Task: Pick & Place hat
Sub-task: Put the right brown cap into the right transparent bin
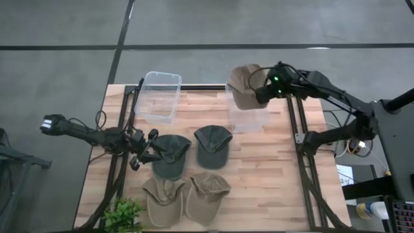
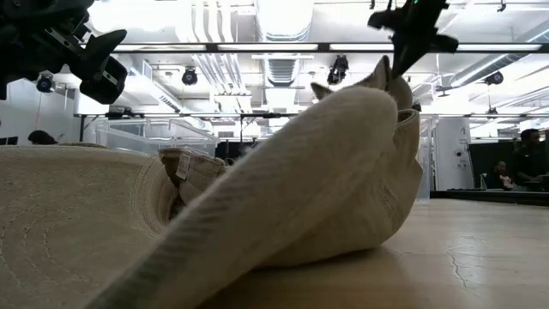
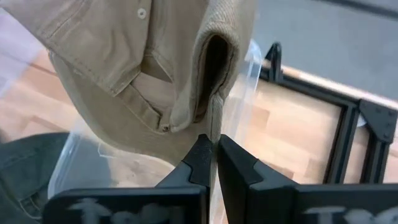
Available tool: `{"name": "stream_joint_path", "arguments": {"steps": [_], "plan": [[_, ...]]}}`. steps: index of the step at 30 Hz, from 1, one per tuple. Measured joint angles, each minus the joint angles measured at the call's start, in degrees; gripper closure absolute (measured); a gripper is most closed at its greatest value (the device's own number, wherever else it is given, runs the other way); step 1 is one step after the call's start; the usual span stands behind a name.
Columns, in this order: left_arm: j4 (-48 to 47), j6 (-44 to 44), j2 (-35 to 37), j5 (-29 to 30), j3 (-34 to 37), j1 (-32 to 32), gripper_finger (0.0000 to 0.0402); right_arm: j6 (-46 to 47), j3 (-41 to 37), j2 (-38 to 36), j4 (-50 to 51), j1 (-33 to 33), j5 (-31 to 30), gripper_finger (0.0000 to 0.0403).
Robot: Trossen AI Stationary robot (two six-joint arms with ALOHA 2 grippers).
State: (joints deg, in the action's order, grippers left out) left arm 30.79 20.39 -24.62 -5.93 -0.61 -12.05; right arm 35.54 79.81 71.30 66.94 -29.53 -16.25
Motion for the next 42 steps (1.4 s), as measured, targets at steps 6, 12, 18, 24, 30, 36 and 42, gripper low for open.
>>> {"name": "stream_joint_path", "arguments": {"steps": [6, 12, 18, 24, 30, 36, 42], "plan": [[0.0, 0.0, 0.0, 0.0, 0.0, 0.0, 0.0213, -0.2, 0.0, 4.5, 0.1, -3.0, 5.1, 0.0391], [0.0, 0.0, 0.0, 0.0, 0.0, 0.0, 0.0213, 0.0, 0.0, 8.7, 0.1, -4.3, 6.8, 0.0390], [0.0, 0.0, 0.0, 0.0, 0.0, 0.1, 0.0213, 0.0, 0.0, 12.8, 0.1, -5.1, 10.8, 0.0390], [0.0, 0.0, 0.0, 0.0, 0.0, 0.1, 0.0213, 0.0, 0.0, 15.4, 0.3, -5.0, 11.2, 0.0390], [0.0, 0.0, 0.0, 0.0, 0.0, 0.0, 0.0213, -0.8, 0.0, 16.9, 0.3, -5.0, 12.5, 0.0353], [0.0, 0.0, 0.0, 0.0, 0.0, 0.0, 0.0213, -1.6, 0.1, 16.2, 0.4, -5.0, 12.5, 0.0270], [0.0, 0.0, 0.0, 0.0, 0.0, 0.0, 0.0213, -2.2, 2.6, 13.4, 0.8, -4.9, 15.2, 0.0210]]}}
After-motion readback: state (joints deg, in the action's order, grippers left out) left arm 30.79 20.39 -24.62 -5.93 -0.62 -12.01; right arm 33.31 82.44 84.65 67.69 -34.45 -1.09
